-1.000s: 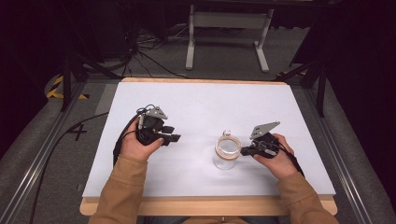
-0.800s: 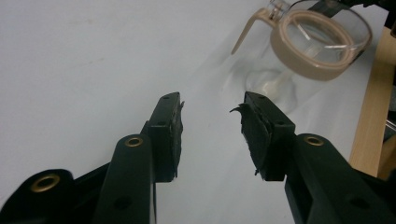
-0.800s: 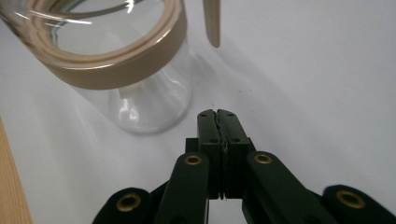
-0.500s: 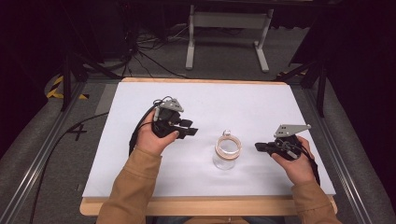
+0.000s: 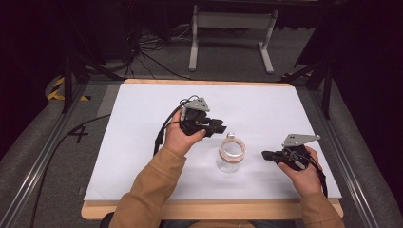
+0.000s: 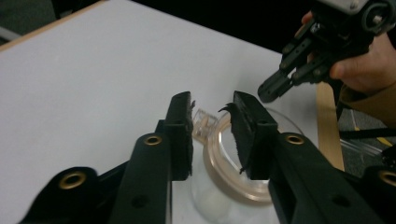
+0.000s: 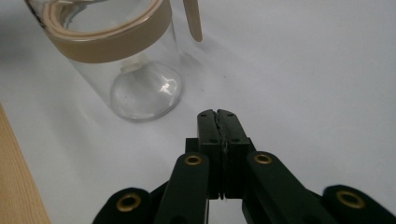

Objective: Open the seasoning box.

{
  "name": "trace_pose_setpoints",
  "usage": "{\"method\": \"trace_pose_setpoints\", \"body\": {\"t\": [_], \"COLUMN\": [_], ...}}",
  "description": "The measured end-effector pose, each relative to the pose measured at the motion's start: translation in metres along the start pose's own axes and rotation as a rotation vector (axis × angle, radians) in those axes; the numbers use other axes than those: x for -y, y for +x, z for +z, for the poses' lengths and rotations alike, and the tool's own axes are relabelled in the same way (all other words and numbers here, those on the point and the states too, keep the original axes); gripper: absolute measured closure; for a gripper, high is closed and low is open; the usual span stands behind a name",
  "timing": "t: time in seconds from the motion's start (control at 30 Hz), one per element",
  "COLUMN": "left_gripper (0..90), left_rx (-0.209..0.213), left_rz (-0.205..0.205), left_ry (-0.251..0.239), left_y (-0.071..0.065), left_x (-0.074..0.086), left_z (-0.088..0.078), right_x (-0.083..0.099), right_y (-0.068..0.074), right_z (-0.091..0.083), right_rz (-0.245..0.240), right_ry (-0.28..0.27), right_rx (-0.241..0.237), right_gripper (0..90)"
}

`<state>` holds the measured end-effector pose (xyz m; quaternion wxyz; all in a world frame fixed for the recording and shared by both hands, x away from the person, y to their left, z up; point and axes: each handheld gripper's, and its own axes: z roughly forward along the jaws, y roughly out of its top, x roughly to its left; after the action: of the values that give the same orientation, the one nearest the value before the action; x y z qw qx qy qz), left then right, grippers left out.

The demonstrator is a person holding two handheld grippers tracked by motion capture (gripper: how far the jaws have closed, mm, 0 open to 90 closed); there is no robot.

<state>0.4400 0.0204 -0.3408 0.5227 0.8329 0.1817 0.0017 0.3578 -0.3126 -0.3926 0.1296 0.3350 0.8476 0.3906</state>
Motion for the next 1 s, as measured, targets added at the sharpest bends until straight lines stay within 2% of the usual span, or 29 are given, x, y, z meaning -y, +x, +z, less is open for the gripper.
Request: {"method": "trace_pose_setpoints", "body": {"t": [0.17,0.23,0.33,0.4,0.6,0.77,0.93,1.0], "left_gripper": [77.9,79.7,81.9,82.5,83.5,83.7,85.1,85.4], "left_rx": [0.009,-0.01,-0.018,-0.02,-0.003,0.001,-0.007,-0.003], "left_rz": [-0.033,-0.038,-0.041,-0.049,-0.057,-0.053,-0.051,-0.054], "left_ry": [0.021,0.021,0.047,0.043,0.056,0.066,0.068,0.065], "left_y": [0.005,0.007,0.011,0.013,0.013,0.013,0.012,0.012], "left_x": [0.001,0.002,0.005,0.005,0.005,0.004,0.005,0.005], "left_z": [0.021,0.029,0.036,0.039,0.045,0.044,0.045,0.045], "right_x": [0.005,0.007,0.008,0.01,0.014,0.013,0.011,0.009], "right_y": [0.001,0.001,0.002,0.003,0.003,0.004,0.007,0.008], "right_z": [-0.001,-0.001,-0.001,-0.002,-0.006,-0.007,-0.005,-0.006], "right_rz": [0.006,0.009,0.01,0.009,0.024,0.017,0.006,0.015], "right_ry": [0.008,0.006,0.006,0.012,0.006,-0.001,0.001,-0.018], "right_rx": [0.005,0.009,0.011,0.014,0.02,0.02,0.008,-0.019], "right_gripper": [89.9,89.9,89.9,89.9,89.9,89.8,89.8,89.8]}}
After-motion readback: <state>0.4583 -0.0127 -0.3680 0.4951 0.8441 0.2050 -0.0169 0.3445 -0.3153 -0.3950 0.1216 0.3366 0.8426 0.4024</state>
